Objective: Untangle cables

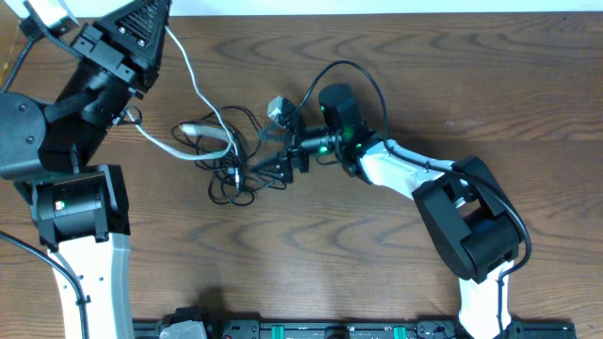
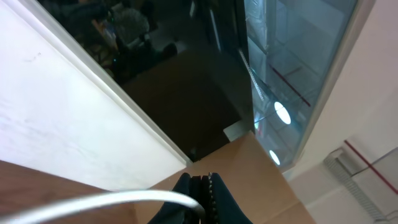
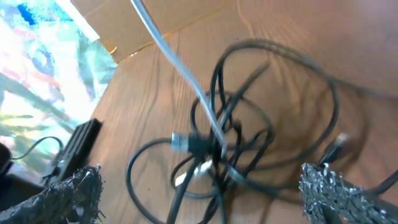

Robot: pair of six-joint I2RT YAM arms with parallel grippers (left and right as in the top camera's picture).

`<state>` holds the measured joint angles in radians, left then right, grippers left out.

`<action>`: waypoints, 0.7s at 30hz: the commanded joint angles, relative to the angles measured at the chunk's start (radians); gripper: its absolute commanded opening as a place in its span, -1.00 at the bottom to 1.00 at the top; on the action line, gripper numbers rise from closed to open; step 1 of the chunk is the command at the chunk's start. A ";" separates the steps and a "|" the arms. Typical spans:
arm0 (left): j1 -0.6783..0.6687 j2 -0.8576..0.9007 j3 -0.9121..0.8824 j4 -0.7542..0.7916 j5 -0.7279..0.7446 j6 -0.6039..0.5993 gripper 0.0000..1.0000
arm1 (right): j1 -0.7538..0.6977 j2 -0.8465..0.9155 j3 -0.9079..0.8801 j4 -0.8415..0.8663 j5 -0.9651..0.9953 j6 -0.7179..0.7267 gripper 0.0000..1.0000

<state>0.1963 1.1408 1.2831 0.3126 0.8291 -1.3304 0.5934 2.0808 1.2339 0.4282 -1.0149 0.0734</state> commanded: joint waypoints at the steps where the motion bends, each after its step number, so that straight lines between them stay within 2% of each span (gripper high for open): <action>1: 0.005 -0.011 0.013 0.006 0.016 -0.053 -0.86 | 0.017 -0.056 0.000 0.065 -0.001 -0.023 0.99; 10: 0.005 -0.011 0.013 0.007 0.042 -0.086 -0.85 | 0.112 -0.055 0.000 0.099 0.272 -0.027 0.99; 16: 0.005 -0.011 0.013 0.007 0.084 -0.098 -0.85 | 0.194 -0.054 0.000 0.088 0.561 -0.027 0.99; 17: 0.005 -0.011 0.013 0.007 0.089 -0.098 -0.85 | 0.201 -0.054 0.000 0.089 0.593 -0.028 0.82; 18: 0.005 -0.011 0.013 0.007 0.095 -0.098 -0.84 | 0.206 -0.054 0.000 0.090 0.616 -0.031 0.12; 19: 0.005 -0.011 0.013 0.007 0.098 -0.097 -0.85 | 0.208 -0.054 0.000 0.092 0.633 -0.030 -0.31; 20: 0.006 -0.011 0.013 0.007 0.103 -0.097 -0.85 | 0.208 -0.054 0.000 0.093 0.644 -0.031 -0.62; 21: 0.006 -0.011 0.013 0.007 0.107 -0.097 -0.85 | 0.208 -0.054 0.000 0.093 0.646 -0.030 -0.75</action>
<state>0.1967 1.1408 1.2831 0.3122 0.8974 -1.4178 0.8036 2.0460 1.2335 0.5179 -0.4915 0.0551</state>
